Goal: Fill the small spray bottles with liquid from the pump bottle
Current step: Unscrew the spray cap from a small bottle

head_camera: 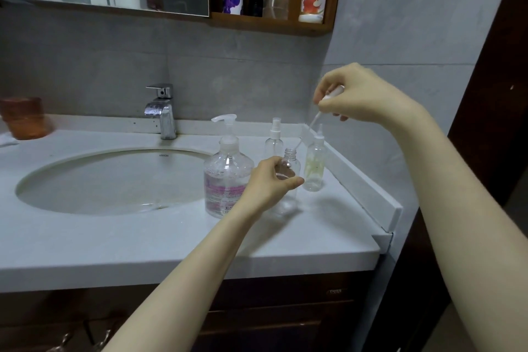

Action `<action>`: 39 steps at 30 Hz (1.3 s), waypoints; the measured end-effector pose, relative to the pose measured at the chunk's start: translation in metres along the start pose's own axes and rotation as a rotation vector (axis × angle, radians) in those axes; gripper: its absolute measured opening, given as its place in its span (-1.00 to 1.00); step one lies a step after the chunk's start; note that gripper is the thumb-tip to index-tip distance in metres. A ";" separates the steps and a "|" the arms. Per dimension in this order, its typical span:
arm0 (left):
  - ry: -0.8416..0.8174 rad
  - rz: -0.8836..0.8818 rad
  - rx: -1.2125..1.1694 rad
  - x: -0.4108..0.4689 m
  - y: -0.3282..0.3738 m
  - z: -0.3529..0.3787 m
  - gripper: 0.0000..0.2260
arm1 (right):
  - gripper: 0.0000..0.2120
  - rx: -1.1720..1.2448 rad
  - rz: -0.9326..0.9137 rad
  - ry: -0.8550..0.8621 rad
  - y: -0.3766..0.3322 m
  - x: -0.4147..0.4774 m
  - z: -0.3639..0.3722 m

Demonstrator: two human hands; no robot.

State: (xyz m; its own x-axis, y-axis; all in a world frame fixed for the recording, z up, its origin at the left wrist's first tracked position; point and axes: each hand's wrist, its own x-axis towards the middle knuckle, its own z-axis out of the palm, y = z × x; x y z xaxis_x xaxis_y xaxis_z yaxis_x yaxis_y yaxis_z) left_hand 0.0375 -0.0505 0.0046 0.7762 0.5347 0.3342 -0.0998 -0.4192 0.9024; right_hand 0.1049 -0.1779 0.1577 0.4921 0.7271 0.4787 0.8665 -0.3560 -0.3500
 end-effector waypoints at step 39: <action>-0.036 -0.055 -0.070 -0.002 0.001 0.001 -0.71 | -0.77 -0.100 0.345 -0.023 0.082 -0.066 0.134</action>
State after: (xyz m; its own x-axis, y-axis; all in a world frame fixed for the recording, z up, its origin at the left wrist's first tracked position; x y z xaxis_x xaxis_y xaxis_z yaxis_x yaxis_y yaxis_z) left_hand 0.0360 -0.0525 0.0042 0.8033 0.5284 0.2747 -0.0984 -0.3371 0.9363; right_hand 0.1321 -0.1763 -0.0104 0.7559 0.5668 0.3276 0.6543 -0.6374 -0.4069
